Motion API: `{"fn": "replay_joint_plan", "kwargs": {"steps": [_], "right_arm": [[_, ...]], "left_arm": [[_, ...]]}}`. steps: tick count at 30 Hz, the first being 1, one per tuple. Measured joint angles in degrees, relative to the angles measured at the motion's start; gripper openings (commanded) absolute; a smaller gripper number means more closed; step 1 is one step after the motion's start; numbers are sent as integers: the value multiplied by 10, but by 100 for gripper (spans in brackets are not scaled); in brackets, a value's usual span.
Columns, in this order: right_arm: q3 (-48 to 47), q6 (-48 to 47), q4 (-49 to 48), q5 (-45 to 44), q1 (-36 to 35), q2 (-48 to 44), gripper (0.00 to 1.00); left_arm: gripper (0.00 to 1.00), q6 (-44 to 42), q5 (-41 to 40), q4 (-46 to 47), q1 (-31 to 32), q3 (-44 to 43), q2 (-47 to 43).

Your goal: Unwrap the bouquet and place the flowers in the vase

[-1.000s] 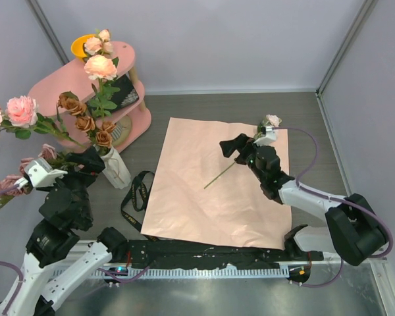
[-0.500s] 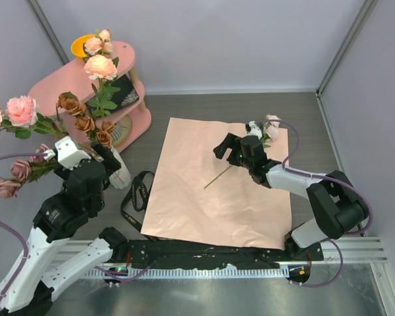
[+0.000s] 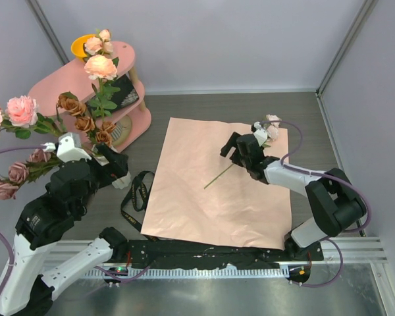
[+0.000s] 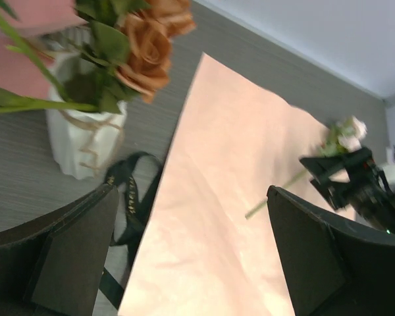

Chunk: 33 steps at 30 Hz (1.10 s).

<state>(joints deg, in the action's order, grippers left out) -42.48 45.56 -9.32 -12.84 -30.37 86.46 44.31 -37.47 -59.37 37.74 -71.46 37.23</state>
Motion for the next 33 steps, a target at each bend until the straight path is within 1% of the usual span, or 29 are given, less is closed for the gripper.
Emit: {"fn": "replay_joint_plan", "kwargs": {"steps": [4, 6, 10, 15, 20, 22, 29, 32, 33], "right_arm": [[-59, 34, 91, -88, 0, 40, 95], [-87, 41, 121, -110, 1, 65, 94], [-108, 52, 155, -139, 2, 94, 86], [-152, 65, 203, -184, 2, 148, 81], [-194, 74, 235, -221, 2, 187, 67], [-197, 77, 241, -234, 2, 191, 58], [-197, 88, 254, -253, 2, 197, 45], [-197, 92, 257, -259, 2, 197, 38], [-197, 93, 257, -259, 2, 197, 33]], "left_arm": [[100, -24, 103, 16, 0, 1, -9], [100, -31, 134, 27, 0, 0, -11], [100, -47, 189, 52, 0, -4, -3], [99, -58, 242, 77, 0, -4, 26], [99, -60, 282, 87, 0, -4, 57], [99, -60, 291, 94, 0, -3, 59], [99, -58, 307, 107, 0, 9, 61], [99, -58, 307, 107, 0, 3, 67], [99, -58, 308, 108, 0, 1, 73]]}}
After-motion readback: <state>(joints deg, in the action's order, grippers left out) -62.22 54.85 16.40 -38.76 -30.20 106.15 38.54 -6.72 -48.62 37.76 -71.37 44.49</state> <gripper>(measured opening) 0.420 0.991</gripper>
